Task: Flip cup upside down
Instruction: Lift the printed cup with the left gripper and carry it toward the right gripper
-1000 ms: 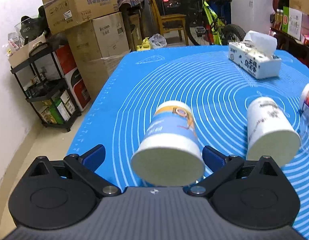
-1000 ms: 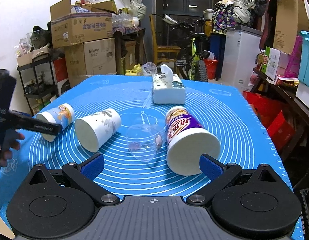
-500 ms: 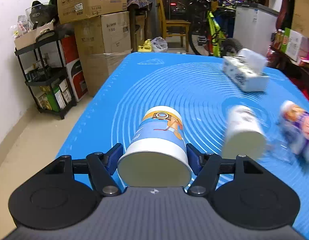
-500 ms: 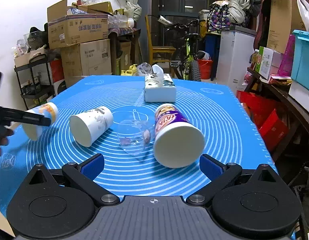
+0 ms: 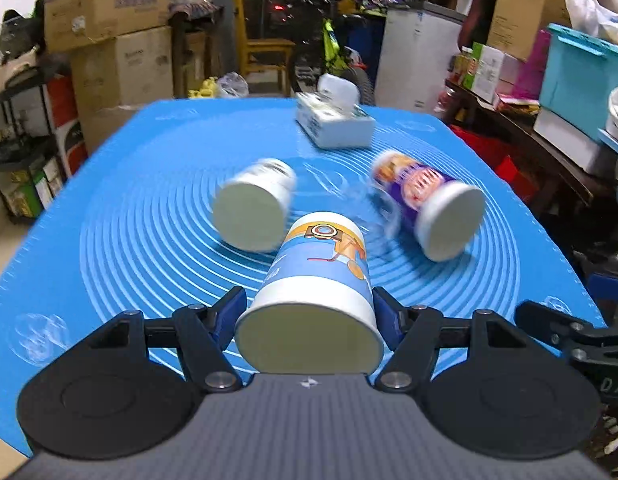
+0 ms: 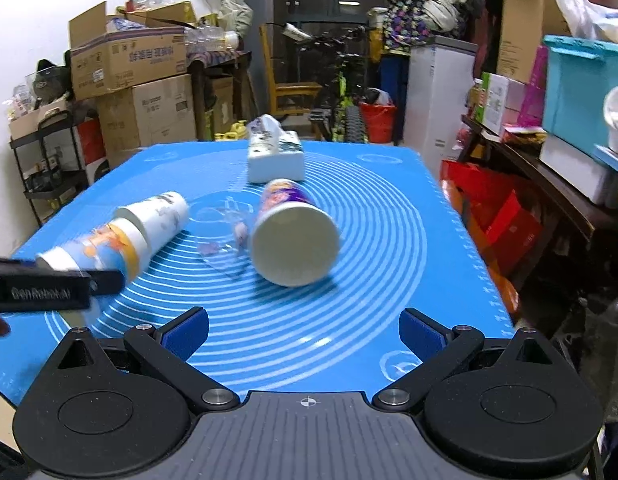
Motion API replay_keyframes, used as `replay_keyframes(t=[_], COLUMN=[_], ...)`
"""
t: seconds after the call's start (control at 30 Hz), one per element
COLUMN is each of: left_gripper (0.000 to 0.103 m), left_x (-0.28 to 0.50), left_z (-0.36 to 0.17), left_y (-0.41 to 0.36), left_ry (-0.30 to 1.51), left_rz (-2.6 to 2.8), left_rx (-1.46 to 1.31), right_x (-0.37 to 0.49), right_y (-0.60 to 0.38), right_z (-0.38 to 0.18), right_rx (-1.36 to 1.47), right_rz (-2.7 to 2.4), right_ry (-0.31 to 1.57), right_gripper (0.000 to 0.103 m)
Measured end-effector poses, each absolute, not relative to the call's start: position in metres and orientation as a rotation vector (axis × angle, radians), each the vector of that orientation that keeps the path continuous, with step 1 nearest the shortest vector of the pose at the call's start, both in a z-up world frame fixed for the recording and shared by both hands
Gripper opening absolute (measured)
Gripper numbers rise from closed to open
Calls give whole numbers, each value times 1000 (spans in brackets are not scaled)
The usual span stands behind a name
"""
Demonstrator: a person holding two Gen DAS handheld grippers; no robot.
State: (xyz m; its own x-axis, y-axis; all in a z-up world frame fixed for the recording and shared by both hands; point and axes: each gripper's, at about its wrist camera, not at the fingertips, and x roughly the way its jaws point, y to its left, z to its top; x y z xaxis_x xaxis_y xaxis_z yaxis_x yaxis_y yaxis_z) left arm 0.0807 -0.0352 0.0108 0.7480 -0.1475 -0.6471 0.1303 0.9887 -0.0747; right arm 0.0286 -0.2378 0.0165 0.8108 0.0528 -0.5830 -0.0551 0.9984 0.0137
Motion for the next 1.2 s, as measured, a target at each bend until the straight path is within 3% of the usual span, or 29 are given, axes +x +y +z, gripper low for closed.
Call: replay_keyframes(t=[0.27,0.43,0.87,1.2], left_gripper=[71,91,93,94], left_x=[72,66,64,43], left_z=[-15,-17,-14,19], left_y=[-53,-54,-56,-34], left_ry=[779,769,760,685], left_rz=[-185,-200,-201,-211], left_rx=[1,10,29,-5], right_x=[32,34,35,28], right_y=[-248,-244,-244,-247], right_z=[2,-3,-2,24], right_rx=[7,4,5,6], right_rz=[32,42,37,32], right_ry=[662,676,674,626], right_gripper=[101,101,101,101])
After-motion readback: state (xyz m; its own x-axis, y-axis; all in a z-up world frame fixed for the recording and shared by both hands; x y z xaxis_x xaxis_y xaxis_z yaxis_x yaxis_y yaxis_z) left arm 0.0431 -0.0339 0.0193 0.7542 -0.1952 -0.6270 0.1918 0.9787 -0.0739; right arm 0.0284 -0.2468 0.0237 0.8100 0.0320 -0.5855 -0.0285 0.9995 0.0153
